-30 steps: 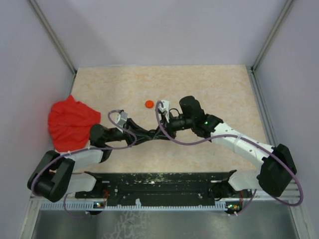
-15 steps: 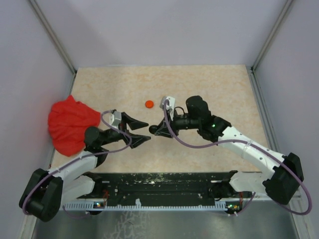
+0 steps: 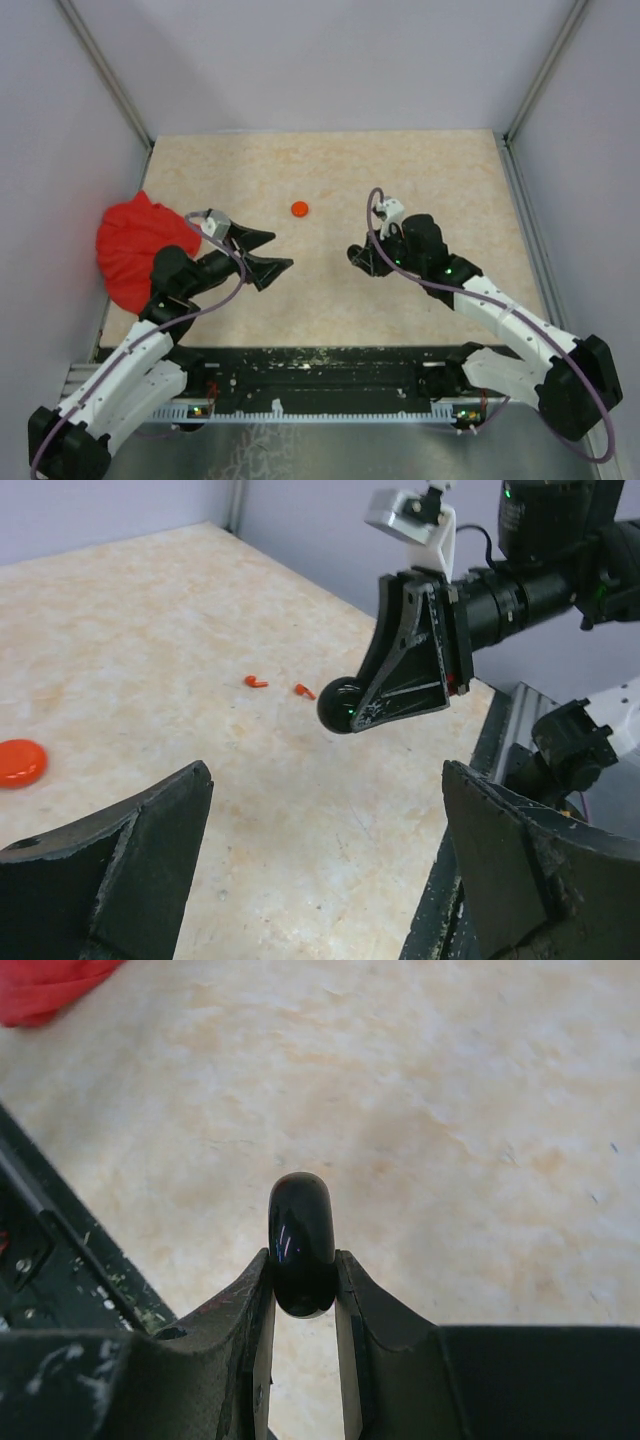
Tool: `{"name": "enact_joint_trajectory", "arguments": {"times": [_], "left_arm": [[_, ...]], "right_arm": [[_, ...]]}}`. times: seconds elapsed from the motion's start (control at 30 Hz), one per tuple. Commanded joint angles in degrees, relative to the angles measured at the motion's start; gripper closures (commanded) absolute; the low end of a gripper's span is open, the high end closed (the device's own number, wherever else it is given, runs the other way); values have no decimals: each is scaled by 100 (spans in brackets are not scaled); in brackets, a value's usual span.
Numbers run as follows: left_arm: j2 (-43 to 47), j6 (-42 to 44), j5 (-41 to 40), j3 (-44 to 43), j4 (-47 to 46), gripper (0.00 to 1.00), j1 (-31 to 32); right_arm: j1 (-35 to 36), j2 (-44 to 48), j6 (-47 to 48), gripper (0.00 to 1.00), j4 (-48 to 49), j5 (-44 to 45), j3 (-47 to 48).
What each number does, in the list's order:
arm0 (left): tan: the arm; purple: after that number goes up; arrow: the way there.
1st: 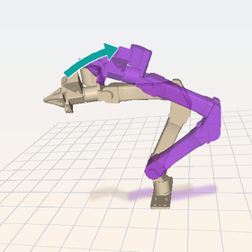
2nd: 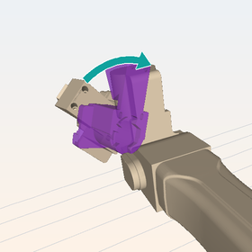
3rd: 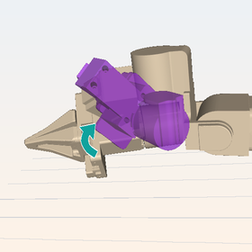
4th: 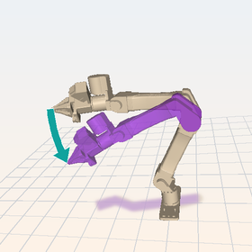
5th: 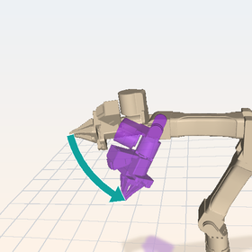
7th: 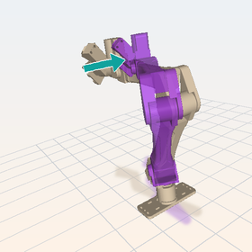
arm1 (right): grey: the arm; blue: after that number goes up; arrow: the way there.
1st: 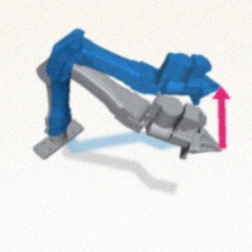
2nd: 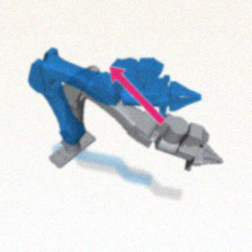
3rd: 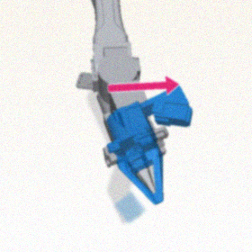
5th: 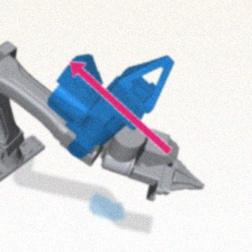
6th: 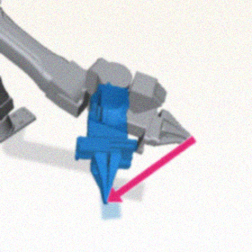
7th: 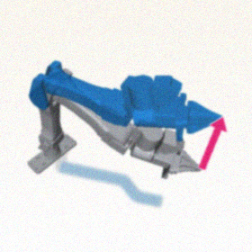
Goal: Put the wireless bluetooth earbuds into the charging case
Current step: Place the charging case at the center of the board.
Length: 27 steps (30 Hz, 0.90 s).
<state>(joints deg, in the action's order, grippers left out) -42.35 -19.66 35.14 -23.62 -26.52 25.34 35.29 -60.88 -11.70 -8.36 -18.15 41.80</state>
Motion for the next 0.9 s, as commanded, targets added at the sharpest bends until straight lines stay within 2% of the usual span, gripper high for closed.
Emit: {"name": "enact_joint_trajectory", "arguments": {"times": [0.0,0.17,0.4,0.53,0.87], "left_arm": [[503,414,-815,-522,1583,0,-5],[802,833,-1343,-950,2414,0,-8],[119,1477,-1426,-1814,3446,0,-12],[-75,1556,-1653,-1764,3259,0,-15],[-12,1593,-2495,-1548,3433,0,-111]], "right_arm": [[-442,645,-926,96,343,883,-518],[-1237,1122,-1566,97,308,1166,-1185],[-2310,1508,-2383,97,9,1243,-1955],[-2431,1573,-2858,99,-383,1793,-2148],[-2535,1847,-4143,94,-932,2742,-2801]]}}
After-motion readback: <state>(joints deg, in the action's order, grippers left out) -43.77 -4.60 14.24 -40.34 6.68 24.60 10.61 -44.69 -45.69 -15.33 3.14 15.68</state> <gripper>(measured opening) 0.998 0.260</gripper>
